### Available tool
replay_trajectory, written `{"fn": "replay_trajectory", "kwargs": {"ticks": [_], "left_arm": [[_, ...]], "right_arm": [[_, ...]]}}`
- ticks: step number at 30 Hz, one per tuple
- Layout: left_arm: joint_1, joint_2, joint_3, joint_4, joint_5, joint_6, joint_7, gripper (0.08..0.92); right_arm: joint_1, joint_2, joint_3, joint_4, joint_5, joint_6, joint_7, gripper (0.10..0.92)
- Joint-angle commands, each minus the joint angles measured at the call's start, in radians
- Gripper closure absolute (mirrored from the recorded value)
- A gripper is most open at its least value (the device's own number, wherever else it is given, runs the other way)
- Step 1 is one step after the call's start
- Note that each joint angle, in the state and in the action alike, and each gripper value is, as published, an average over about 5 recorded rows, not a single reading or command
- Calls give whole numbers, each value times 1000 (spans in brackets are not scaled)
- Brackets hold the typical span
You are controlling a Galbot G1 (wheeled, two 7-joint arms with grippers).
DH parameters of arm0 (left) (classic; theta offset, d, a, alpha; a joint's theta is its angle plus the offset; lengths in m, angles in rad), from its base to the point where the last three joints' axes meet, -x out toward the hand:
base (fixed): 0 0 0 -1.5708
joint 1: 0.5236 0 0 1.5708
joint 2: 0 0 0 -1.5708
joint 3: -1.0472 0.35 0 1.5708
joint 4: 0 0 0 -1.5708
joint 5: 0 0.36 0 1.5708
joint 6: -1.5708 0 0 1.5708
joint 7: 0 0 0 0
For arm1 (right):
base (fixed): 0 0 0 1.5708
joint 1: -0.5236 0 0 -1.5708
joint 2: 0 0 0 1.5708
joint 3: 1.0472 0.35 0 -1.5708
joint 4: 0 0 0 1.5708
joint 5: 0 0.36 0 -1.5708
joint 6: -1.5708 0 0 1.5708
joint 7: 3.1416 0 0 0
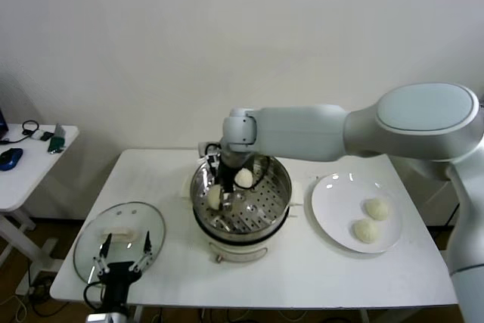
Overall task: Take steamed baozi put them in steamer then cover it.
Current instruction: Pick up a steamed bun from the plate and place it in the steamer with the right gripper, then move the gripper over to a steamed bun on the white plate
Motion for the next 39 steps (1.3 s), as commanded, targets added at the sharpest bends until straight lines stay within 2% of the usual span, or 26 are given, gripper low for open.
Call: {"fn": "replay_trajectory", "kwargs": {"ticks": [1,4,10,16,22,32,39], "left_arm": [[-4,2,1,1,0,4,0,177],[-5,2,1,0,0,5,0,177],[0,2,0,-5,1,3,-1,177],[0,2,3,-5,3,2,-1,177],[-5,1,10,-3,8,4,-1,177],[-13,2,10,-7,8,13,-2,177],[-7,-2,6,-18,14,19,-2,177]], "right_arm": [[-24,23,3,-8,-5,-17,-5,245],[-15,14,5,-3,-5,-15,-21,212],[54,-55,13,33,-15,8,-67,203],[166,-207,21,100,-37,64,-125,203],[257,-437,-7,179,-85,126,-202,203],[259,-786,-62,269,-384,200,-283,203],[46,-924,56,205,-595,230,-291,203]]}}
